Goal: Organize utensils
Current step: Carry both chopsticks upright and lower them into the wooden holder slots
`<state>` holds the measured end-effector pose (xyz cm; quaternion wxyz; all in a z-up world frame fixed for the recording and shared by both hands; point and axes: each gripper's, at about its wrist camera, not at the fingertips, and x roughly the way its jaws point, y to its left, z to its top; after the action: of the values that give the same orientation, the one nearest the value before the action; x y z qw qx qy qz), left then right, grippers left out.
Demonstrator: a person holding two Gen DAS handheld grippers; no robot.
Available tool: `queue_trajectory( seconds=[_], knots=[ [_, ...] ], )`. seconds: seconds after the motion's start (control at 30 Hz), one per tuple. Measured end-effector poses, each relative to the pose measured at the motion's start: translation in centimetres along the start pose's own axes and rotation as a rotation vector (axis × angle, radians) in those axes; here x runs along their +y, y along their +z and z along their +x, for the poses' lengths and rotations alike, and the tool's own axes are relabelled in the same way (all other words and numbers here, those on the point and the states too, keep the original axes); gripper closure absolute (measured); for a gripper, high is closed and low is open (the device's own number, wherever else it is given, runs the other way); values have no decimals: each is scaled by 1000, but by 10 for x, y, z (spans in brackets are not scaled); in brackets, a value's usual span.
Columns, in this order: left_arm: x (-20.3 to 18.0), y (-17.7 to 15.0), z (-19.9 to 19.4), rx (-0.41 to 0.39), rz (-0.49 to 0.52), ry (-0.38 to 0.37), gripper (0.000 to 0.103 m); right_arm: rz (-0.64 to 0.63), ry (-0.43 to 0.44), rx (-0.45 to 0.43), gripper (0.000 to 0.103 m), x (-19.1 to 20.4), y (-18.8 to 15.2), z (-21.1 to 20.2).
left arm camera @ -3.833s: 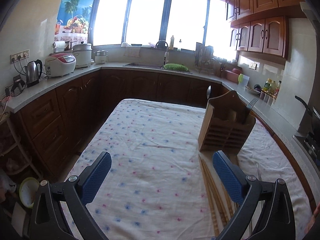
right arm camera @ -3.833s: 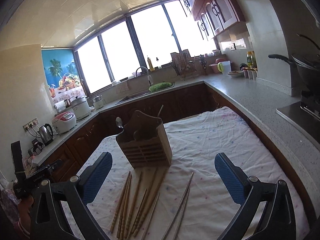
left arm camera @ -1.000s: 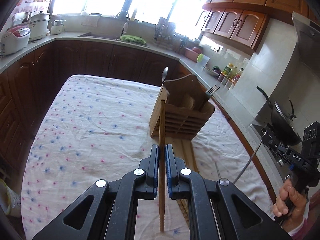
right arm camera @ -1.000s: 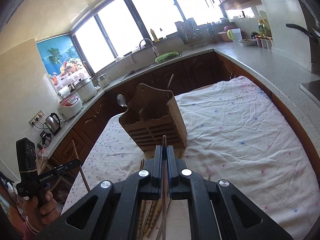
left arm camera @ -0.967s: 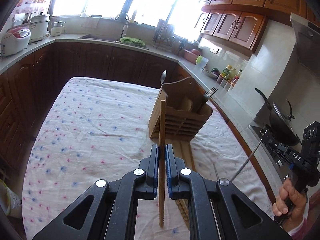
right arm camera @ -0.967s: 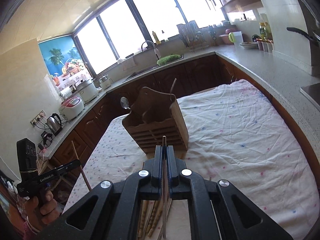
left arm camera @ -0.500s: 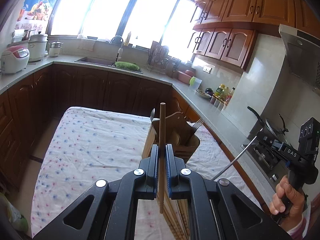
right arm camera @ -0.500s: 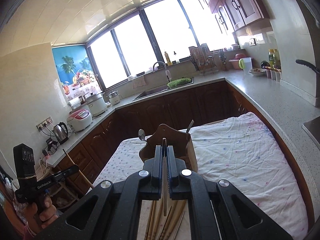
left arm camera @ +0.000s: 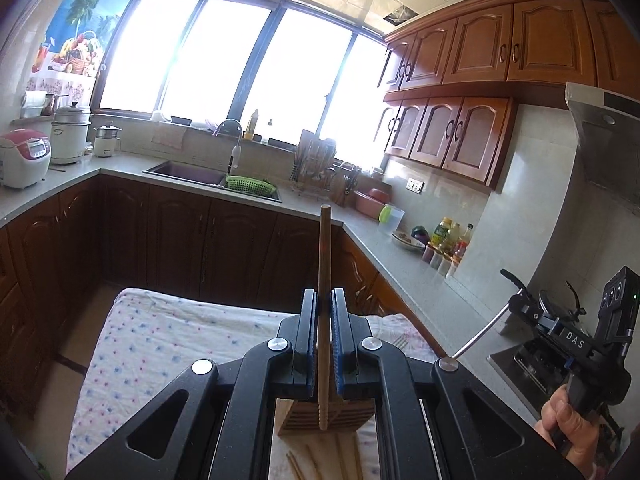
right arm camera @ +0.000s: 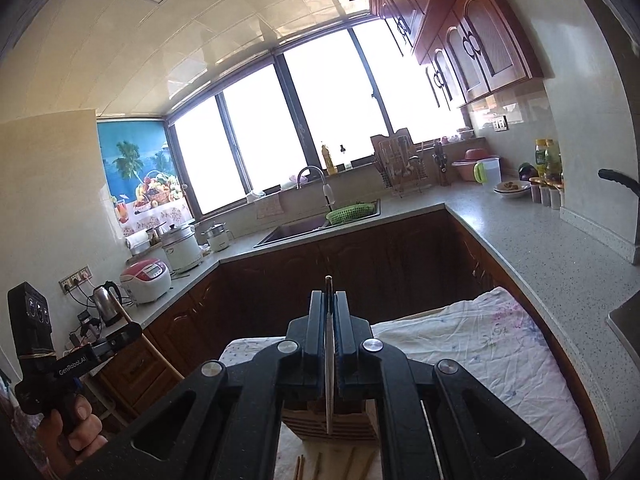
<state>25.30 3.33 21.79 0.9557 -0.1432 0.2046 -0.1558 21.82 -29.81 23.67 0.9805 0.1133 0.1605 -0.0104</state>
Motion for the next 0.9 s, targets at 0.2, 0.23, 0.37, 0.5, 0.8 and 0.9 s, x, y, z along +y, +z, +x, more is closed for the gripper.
queue_trajectory(
  seconds=[0.2, 0.23, 0.37, 0.5, 0.8, 0.9],
  knots=[
    [-2, -11, 57, 29, 4, 36, 98, 47, -26, -11, 99, -19, -1, 28],
    [-2, -14, 66, 35, 2, 41, 98, 53, -28, -11, 99, -22, -2, 33],
    [-5, -23, 85, -13, -2, 76, 97, 73, -38, 22, 99, -31, -16, 58],
    [0, -30, 90, -36, -29, 72, 97, 93, -41, 77, 99, -38, -38, 83],
    [26, -37, 104, -39, -99, 68, 97, 121, -46, 129, 99, -50, -61, 104],
    [30, -35, 111, -41, -124, 70, 97, 118, -47, 127, 99, -50, -58, 106]
  ],
)
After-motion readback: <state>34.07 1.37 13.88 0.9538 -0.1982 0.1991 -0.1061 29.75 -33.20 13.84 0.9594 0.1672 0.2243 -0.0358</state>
